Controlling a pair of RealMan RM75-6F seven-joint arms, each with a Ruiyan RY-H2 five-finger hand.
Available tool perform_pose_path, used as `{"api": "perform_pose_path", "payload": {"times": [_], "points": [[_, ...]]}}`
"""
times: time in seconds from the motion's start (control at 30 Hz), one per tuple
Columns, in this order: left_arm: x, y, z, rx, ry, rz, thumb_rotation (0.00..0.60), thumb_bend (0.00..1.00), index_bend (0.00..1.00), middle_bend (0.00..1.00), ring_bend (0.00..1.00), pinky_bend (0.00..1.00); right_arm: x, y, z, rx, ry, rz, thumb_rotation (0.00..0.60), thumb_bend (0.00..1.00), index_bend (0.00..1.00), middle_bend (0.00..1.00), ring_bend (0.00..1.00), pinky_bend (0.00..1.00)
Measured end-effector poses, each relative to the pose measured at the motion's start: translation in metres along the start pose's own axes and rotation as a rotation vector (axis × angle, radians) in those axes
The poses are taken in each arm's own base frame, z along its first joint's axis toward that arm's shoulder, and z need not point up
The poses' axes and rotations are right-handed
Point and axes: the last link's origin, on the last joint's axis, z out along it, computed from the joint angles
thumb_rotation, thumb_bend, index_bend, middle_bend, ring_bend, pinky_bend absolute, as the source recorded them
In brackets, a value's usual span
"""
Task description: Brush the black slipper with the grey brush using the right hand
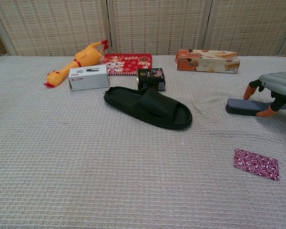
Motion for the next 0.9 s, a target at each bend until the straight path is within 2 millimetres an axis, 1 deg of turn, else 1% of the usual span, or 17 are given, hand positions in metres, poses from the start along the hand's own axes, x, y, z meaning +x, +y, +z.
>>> {"api": "perform_pose_path", "payload": {"times": [0.1, 0.2, 0.27, 0.33, 0.4, 0.7, 0.8, 0.9], "points": [[0.0006, 0.0001, -0.0006, -0.002, 0.002, 0.0, 0.575, 0.48, 0.0, 0.0, 0.0, 0.11, -0.0001, -0.0022, 0.0016, 0.002, 0.004, -0.005, 0.6, 0.16, 0.36, 0.27, 0.22, 0.4], [0.0002, -0.0004, -0.0005, -0.002, -0.003, 0.003, 0.573, 0.49, 0.0, 0.0, 0.0, 0.11, 0.0004, -0.0035, 0.0018, -0.001, 0.019, -0.013, 0.6, 0.16, 0.43, 0.31, 0.28, 0.48], [0.0002, -0.0009, -0.0011, 0.001, -0.01, 0.004, 0.569, 0.5, 0.0, 0.0, 0.0, 0.11, 0.0008, -0.0041, 0.0017, -0.001, 0.03, -0.021, 0.6, 0.18, 0.45, 0.33, 0.31, 0.53], [0.0008, -0.0011, -0.0014, 0.005, -0.012, 0.003, 0.568, 0.51, 0.0, 0.0, 0.0, 0.11, 0.0011, -0.0047, 0.0018, 0.002, 0.037, -0.029, 0.6, 0.2, 0.5, 0.37, 0.36, 0.6], [0.0011, -0.0007, -0.0018, 0.006, -0.015, 0.004, 0.569, 0.52, 0.0, 0.0, 0.0, 0.11, 0.0004, -0.0052, 0.0025, 0.004, 0.037, -0.035, 0.6, 0.21, 0.54, 0.38, 0.39, 0.64], [0.0019, -0.0001, -0.0032, 0.01, -0.01, 0.01, 0.57, 0.52, 0.0, 0.0, 0.0, 0.11, -0.0033, -0.0085, 0.0082, 0.002, 0.034, -0.066, 0.6, 0.25, 0.56, 0.4, 0.41, 0.65], [0.0017, -0.0006, -0.0028, 0.014, -0.012, 0.01, 0.573, 0.52, 0.0, 0.0, 0.0, 0.11, -0.0044, -0.0089, 0.0095, 0.001, 0.035, -0.073, 0.6, 0.28, 0.58, 0.42, 0.44, 0.65], [0.0018, -0.0012, -0.0025, 0.02, -0.012, 0.009, 0.572, 0.52, 0.0, 0.0, 0.0, 0.11, -0.0073, -0.0095, 0.0103, -0.002, 0.038, -0.076, 0.6, 0.31, 0.6, 0.42, 0.45, 0.69]]}}
